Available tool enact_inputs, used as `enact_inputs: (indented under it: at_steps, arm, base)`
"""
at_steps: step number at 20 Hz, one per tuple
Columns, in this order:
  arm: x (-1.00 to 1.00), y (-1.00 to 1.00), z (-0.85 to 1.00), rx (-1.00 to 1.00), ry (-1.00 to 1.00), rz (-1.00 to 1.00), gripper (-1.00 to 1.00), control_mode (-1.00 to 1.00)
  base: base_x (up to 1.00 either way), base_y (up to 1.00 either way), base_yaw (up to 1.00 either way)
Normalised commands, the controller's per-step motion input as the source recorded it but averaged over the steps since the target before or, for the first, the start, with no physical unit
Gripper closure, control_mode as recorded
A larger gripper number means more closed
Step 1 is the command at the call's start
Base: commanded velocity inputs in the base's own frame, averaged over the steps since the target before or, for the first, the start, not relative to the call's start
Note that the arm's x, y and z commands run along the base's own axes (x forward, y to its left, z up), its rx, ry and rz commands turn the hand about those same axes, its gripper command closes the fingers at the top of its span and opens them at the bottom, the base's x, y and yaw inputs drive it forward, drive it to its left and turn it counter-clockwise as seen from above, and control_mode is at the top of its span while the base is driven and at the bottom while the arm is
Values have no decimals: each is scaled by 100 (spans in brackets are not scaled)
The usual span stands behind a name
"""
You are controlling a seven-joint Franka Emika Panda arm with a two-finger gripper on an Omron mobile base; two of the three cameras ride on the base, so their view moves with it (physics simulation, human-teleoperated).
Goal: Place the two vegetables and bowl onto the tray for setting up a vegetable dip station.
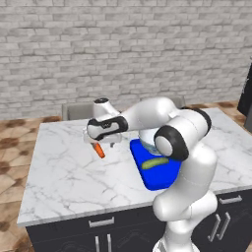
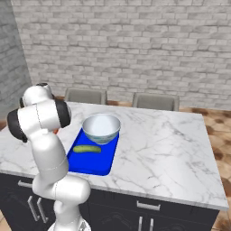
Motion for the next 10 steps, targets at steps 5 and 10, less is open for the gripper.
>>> enact_inputs:
  at_steps: [5,10]
  arm:
    - [18,-2,-5,-1,-2,12,-100,-100]
    - [20,0,-18,-1,-7,12,-100,-100]
  base:
    - [0,0,0]
    - [0,0,0]
